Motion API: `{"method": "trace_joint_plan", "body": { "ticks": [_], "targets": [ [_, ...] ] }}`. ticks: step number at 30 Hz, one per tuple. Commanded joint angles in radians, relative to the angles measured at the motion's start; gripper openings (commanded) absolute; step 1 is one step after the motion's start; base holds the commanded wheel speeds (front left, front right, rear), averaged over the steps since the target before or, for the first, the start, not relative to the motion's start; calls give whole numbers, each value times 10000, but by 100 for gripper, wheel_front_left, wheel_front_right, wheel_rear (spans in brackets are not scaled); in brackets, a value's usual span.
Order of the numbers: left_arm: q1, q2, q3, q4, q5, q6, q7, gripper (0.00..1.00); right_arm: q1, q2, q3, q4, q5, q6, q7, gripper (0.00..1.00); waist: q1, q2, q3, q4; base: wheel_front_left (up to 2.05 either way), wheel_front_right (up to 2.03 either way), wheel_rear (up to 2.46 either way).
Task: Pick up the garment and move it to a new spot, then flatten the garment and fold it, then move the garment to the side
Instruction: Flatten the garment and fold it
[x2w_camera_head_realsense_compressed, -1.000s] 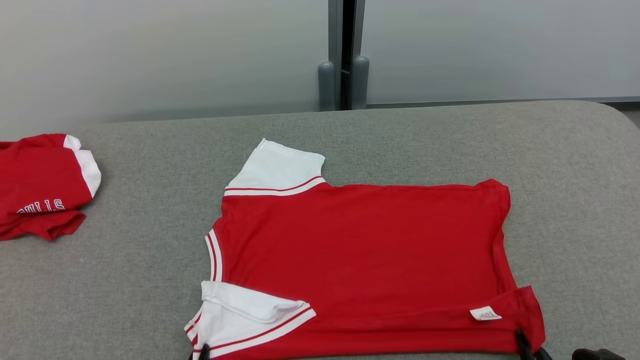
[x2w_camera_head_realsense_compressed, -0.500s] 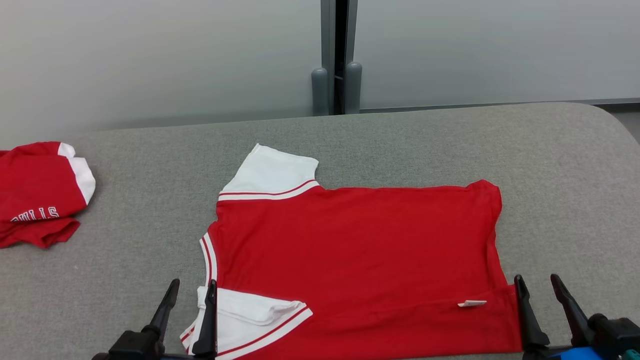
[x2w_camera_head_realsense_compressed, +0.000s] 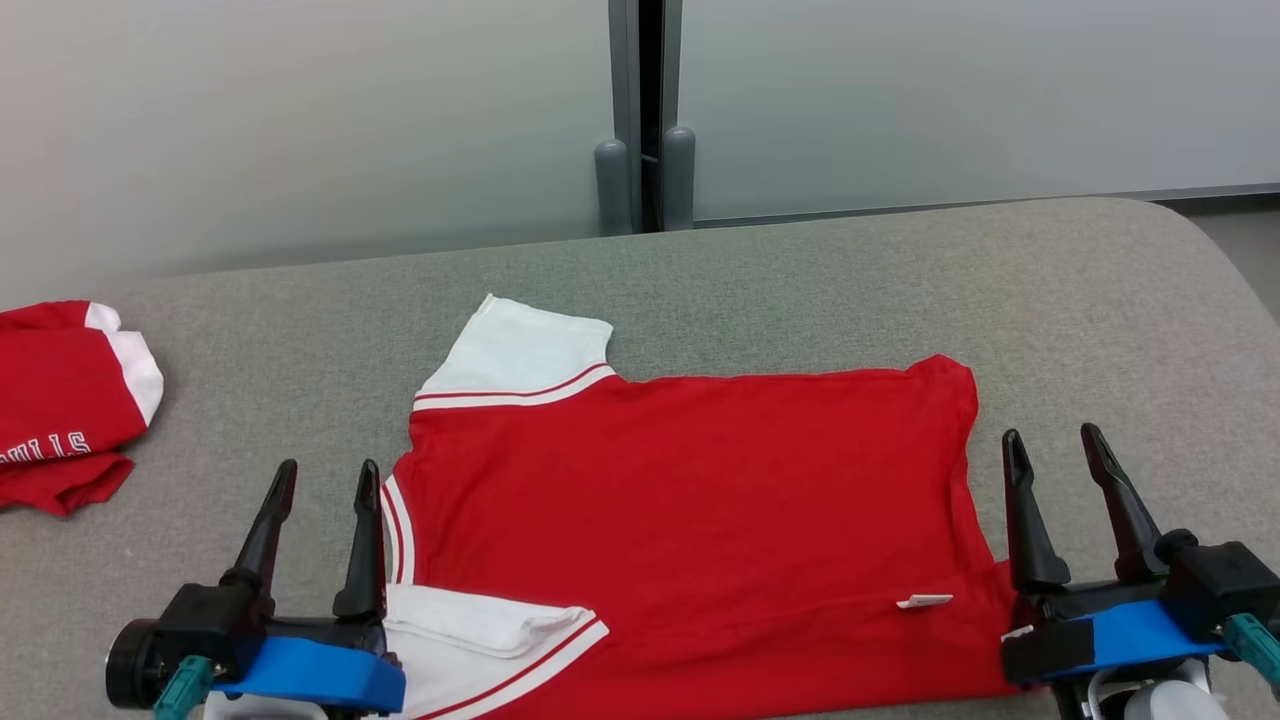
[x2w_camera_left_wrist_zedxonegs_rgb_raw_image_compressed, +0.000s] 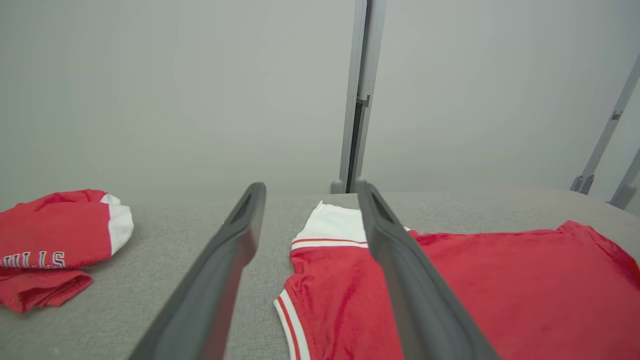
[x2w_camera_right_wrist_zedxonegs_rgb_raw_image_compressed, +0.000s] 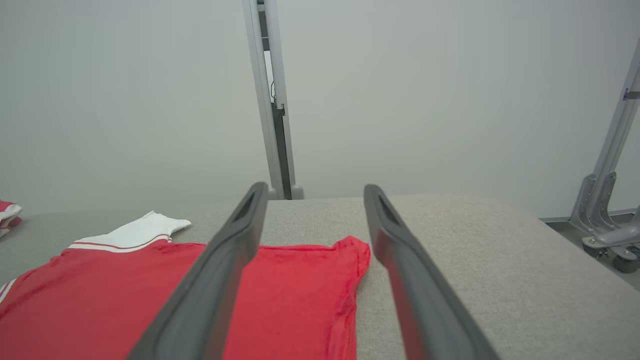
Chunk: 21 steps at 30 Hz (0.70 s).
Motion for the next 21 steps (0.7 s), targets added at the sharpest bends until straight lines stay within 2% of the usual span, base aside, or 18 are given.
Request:
{"method": "trace_joint_plan", "body": {
  "ticks": [1,12,21],
  "targets": [
    [-109,30,91,0,32,1,2,100,-140,73,-33,-34,-55,-3,-14,100,-1,0,-7,3,0,0,0],
    [-290,15,843,159,274,-84,3,100,-212,330,73,111,-15,-3,-15,100,-1,0,-78,-53,0,0,0],
    [-327,-8,994,297,343,-146,3,100,-250,416,276,292,39,-3,-16,100,-1,0,-125,13,0,0,0]
  ]
}}
